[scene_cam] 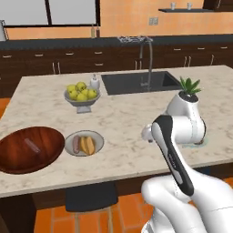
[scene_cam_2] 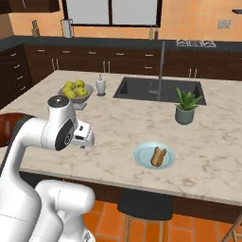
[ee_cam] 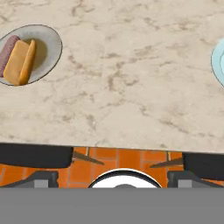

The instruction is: Place one bun and one sausage from the bowl on each plate.

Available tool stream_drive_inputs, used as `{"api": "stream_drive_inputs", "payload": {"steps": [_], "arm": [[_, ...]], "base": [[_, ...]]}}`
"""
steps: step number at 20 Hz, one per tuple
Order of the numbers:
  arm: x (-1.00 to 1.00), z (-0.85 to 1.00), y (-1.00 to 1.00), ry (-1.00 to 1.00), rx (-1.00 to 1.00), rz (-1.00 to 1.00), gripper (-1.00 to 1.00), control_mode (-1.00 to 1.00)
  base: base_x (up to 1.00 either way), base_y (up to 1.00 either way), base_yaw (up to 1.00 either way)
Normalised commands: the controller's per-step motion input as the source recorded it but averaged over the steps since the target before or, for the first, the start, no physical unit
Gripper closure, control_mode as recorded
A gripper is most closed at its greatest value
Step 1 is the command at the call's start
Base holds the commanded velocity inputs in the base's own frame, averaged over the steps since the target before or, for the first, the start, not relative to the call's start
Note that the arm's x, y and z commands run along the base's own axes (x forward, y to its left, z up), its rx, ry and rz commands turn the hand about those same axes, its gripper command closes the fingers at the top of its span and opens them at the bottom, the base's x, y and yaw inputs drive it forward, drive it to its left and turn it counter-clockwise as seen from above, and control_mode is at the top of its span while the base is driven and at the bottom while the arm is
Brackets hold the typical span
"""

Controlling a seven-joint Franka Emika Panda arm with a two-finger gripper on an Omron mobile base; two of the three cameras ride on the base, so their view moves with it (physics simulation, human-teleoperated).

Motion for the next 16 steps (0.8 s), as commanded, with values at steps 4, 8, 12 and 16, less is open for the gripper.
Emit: {"api": "stream_drive_inputs", "payload": {"steps": [4,8,12,16], "arm": [[0.00,0.00,0.00,0.00,0.00,0.00,-1.00,1.00],[0.00,0.00,0.00,0.00,0.00,0.00,-1.00,1.00],[0.14,0.00,0.17,0.00,-0.02,0.01,-1.00,-1.00],[0.96,0.03,0.96,0.01,-0.14,0.15,-1.00,-1.00]], "base": [[0.06,1.00,0.03],[0.28,1.00,0.11],[0.16,0.70,0.09],[0.00,0.00,0.00]]}}
